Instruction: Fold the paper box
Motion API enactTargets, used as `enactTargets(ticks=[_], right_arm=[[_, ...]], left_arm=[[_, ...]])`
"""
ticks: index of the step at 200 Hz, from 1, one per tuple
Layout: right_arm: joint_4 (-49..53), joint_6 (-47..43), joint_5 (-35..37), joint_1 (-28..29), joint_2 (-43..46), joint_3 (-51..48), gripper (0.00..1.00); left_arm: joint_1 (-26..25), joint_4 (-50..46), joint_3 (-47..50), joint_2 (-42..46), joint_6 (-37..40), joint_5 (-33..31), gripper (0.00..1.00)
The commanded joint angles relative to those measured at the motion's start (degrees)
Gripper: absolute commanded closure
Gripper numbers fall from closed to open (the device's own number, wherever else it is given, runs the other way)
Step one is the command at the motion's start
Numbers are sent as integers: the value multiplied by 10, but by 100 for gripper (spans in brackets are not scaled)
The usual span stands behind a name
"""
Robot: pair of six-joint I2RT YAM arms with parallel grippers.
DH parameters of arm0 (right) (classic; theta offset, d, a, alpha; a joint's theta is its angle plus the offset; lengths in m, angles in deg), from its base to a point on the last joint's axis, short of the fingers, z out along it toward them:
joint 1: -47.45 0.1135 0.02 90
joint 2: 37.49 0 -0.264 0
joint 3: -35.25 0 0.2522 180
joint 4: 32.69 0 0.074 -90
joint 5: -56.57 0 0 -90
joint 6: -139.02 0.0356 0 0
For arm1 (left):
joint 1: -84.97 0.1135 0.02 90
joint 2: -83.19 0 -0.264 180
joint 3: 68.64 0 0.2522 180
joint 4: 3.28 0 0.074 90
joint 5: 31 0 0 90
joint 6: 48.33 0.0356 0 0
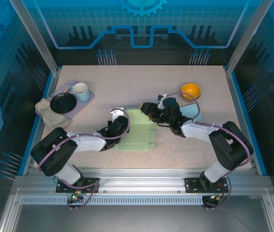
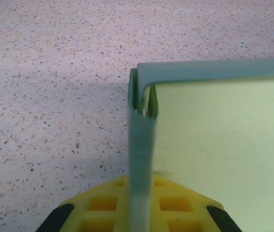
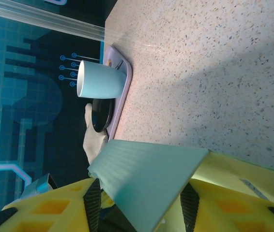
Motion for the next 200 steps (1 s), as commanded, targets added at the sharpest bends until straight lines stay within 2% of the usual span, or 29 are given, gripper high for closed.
enactTargets(ticks=[1,32,55,86,137,165,200], right_arm=[[76,-79,12,-6,62,18,48],[357,-232,47,-5,101,87,47],[456,-301,80,-8,120,91,48],[489,-345,69,-6,99,100,49],[437,-363,75,3,34,104,50],[429,-352,95,2,9,112,48],[420,-314,82,10,-11,118,48]], left_arm=[[-5,-27,-19,-15,-4,-4,100],[11,-33,-18,-13,-11,-1,100],[22,-35,-17,-4,-8,-1,100],[24,-34,-14,8,-7,2,100],[24,-54,-19,21,-19,2,100],[25,-49,-13,26,-24,6,100],[24,-55,-18,21,-39,5,100]])
